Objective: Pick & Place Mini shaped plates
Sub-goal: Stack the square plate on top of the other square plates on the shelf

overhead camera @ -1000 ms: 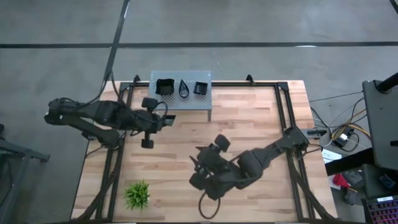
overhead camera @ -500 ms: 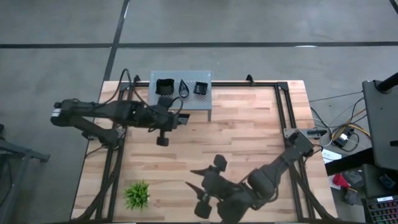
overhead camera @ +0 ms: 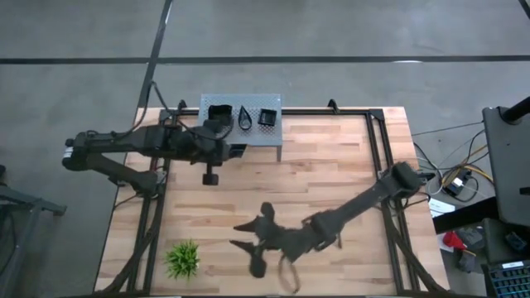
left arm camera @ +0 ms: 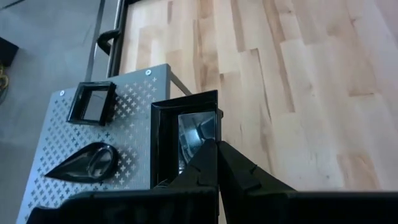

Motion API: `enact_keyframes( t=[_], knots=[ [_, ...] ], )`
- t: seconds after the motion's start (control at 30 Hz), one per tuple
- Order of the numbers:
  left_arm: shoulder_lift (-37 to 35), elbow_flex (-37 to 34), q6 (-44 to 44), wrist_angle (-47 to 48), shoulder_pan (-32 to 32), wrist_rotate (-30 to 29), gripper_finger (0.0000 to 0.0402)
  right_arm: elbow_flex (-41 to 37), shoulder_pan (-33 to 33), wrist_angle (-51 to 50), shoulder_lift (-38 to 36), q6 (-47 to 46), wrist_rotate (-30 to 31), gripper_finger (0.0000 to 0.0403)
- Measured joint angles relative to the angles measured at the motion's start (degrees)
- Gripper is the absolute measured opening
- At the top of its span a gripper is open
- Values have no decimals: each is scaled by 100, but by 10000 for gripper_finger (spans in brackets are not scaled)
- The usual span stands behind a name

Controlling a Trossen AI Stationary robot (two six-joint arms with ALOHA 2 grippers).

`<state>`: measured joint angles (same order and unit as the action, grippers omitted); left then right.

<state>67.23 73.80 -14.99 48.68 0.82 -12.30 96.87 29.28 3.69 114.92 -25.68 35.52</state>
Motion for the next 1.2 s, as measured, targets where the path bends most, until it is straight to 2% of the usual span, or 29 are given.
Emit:
enact_keyframes(
  t=[0.1, 0.2, 0.37, 0.5, 0.67, 0.87, 1.07, 1.2],
  knots=[
    [-147, 0, 104, 105, -2, 99, 0, -1235, -154, 1402, -572, 34, -564, 176],
    [-204, 0, 156, 76, -2, 103, 0, -2290, -300, 2167, -1063, 83, -844, 180],
    [27, 17, -26, -227, 5, 250, 0, -3350, -413, 2314, -1962, 38, -859, 184],
    [391, 17, -384, -638, 55, -32, 0, -4034, -403, 2240, -2489, 39, -858, 185],
    [851, 32, -994, -1621, 184, -827, 0, -4648, -406, 2312, -3091, 43, -854, 185],
    [1392, 162, -1297, -2200, 682, -804, 0, -5106, -404, 2281, -3564, 21, -854, 185],
    [1922, 428, -1378, -2161, 1263, -803, 0, -5287, -404, 2173, -3861, 38, -856, 185],
    [2212, 625, -1772, -2178, 1440, -797, 0, -5310, -404, 1992, -3961, 23, -856, 185]
  ],
)
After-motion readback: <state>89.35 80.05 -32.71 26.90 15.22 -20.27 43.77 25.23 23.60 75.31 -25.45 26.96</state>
